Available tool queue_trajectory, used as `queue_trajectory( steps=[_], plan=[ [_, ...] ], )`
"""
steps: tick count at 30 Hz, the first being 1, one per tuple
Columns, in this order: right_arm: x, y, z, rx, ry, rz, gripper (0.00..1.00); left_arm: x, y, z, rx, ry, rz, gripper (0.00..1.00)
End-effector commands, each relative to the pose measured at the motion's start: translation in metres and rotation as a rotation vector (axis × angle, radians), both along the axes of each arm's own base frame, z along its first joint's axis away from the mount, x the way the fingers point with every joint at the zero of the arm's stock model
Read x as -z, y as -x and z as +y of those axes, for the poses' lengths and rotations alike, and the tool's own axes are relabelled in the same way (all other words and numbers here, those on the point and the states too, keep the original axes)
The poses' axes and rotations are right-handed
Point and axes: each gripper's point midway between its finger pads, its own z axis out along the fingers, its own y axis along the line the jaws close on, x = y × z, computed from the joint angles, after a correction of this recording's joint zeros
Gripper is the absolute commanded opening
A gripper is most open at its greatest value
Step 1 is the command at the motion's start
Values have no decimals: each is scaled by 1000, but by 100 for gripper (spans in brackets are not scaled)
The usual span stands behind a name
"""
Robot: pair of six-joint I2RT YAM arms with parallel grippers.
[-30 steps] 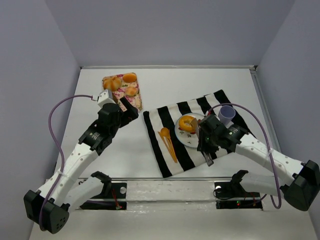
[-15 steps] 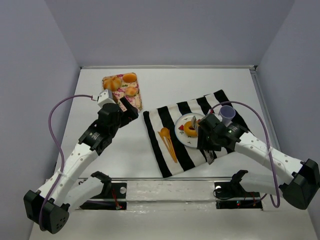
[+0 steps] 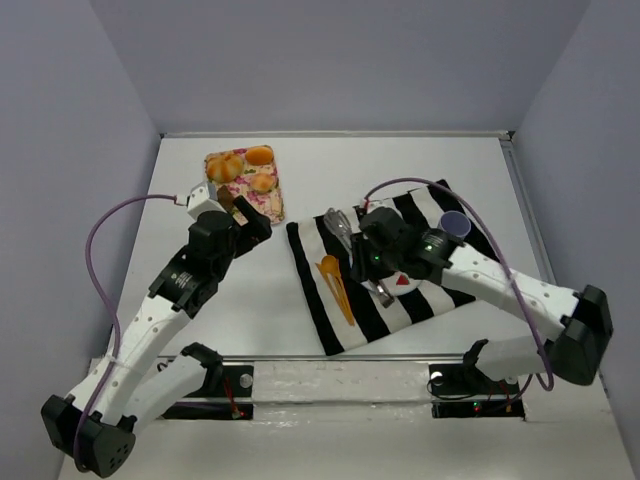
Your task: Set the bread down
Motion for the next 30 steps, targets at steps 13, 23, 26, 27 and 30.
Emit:
queue_trajectory(
  steps=[13,23,26,27,30],
  plan=[
    [95,-7,209,-125,41,-2,57,-25,30,36,-122,51,-80,99],
    [54,-6,208,-145,16,-93,100,-24,34,39,-135,67,-87,99],
    [31,-15,194,-96,12,-160,100,-26,33,40,-139,63,-87,99],
    [8,-18,186,-67,-17,-200,100,-25,33,40,-142,60,-82,99],
    [-19,-46,141,81,-33,-254,100,-25,33,40,-141,58,-74,99]
  ],
)
